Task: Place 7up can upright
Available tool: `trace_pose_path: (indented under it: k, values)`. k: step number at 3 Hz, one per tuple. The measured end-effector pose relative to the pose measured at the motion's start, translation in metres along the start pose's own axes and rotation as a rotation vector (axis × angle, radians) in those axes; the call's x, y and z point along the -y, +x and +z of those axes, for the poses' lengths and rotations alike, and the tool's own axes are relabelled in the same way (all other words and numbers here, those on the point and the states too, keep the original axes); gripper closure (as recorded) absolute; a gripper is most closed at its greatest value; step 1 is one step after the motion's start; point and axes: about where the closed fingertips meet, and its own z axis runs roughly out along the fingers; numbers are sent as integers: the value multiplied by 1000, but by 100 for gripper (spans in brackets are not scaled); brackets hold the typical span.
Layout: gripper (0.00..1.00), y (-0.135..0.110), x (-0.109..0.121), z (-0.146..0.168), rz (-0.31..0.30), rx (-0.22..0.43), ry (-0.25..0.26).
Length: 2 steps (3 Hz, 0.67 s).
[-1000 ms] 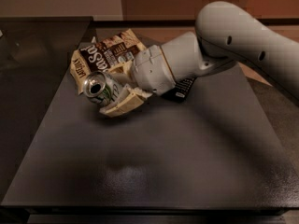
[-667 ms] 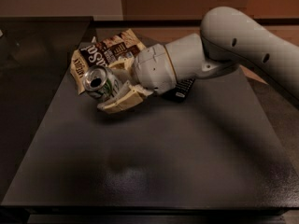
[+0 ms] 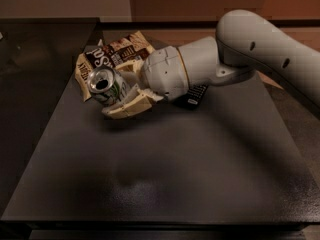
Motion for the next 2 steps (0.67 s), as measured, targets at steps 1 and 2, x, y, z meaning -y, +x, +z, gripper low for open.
trace_pose_path:
  k: [1,2]
  values:
    - [100,3,-1,2,29,17,-3]
    - [100,9,-7,0,94,40,13]
